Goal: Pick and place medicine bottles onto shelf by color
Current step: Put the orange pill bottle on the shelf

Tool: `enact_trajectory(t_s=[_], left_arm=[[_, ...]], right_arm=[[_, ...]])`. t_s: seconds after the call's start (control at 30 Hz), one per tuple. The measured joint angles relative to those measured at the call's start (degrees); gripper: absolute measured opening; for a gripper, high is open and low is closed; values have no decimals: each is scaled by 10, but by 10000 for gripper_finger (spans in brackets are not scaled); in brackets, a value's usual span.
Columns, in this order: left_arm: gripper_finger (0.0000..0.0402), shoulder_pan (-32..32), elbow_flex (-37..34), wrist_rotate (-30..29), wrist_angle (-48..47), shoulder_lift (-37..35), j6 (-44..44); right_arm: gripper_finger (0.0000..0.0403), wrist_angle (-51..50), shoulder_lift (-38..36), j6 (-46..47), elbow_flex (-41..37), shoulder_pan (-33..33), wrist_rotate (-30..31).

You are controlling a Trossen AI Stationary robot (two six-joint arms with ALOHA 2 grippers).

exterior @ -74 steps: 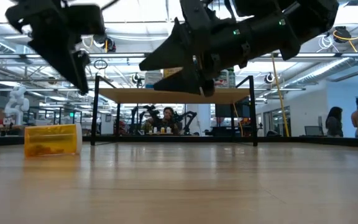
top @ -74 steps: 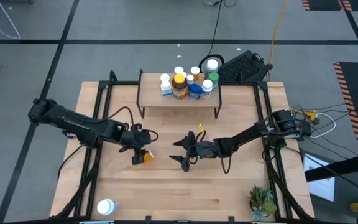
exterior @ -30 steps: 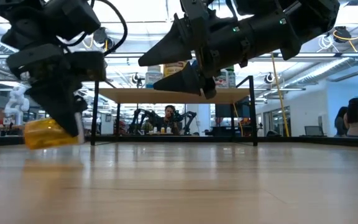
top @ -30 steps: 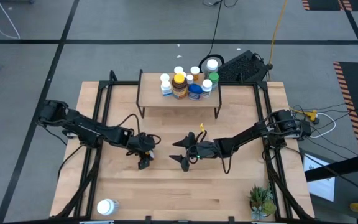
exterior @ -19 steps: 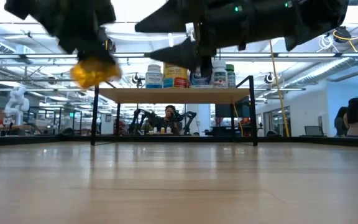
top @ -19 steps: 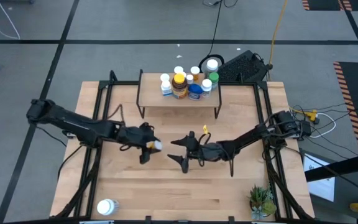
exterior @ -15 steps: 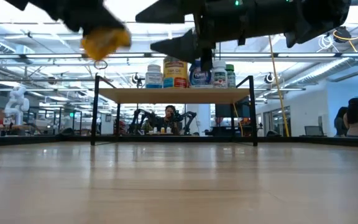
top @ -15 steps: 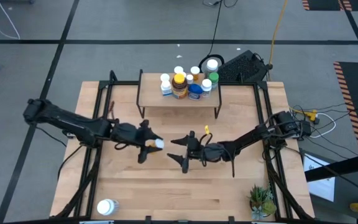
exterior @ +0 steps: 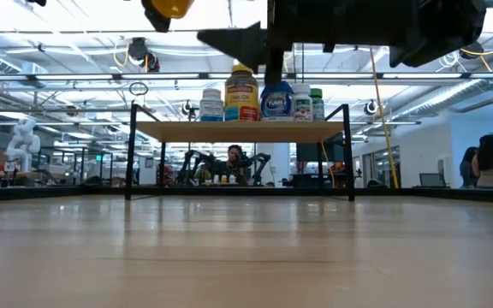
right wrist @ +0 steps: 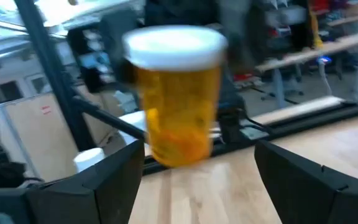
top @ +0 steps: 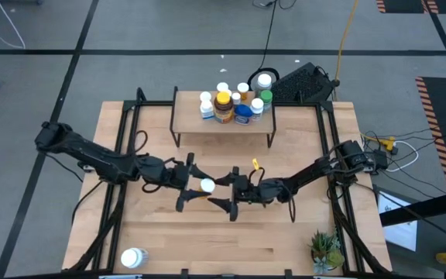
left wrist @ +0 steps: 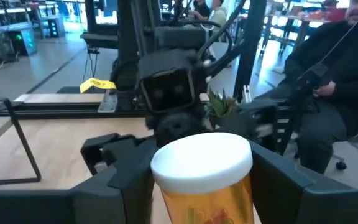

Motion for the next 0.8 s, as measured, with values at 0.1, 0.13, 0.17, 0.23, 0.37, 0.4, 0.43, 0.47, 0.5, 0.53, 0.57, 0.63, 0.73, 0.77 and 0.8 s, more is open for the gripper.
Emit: enact_trajectory(t_s=[0.1,0.13,0.17,0.23,0.37,0.4,0.43,0.47,0.5,0.53,0.57,0.63,0.73,0.77,0.8], left_arm=[[213,0,0,-5,20,18,10],[213,0,0,-7,29,24,12],[213,0,0,-7,35,29,12],[218,0,0,-8,51,39,13],[231,0,0,-9,70,51,21],[233,1,0,-9,70,51,21],[234,1,0,-9,70,51,22],[234,1,0,-9,70,51,22],[235,1,0,-10,69,51,22],[235,1,0,-10,69,51,23],[235,1,0,-10,69,51,23],[236,0,0,-10,67,50,23],[236,-3,0,-4,41,49,26],[237,-3,0,-4,24,48,27],[237,-3,0,-4,-1,44,27]], right_arm=[[302,21,0,-12,1,1,-32],[302,20,0,-19,4,1,-42],[302,14,0,-23,8,1,-43],[299,0,0,-28,16,1,-43],[274,-12,0,-43,29,-1,-20],[264,-14,0,-50,29,-1,-11],[252,-18,0,-54,29,0,-3],[238,-22,0,-56,29,0,1],[223,-25,0,-56,29,0,0],[207,-30,0,-56,29,0,0],[192,-36,0,-55,29,0,0],[166,-50,0,-56,29,0,-1],[154,-75,-1,-60,29,1,-2],[154,-92,-3,-65,28,2,-2],[154,-106,-4,-70,28,3,-1]])
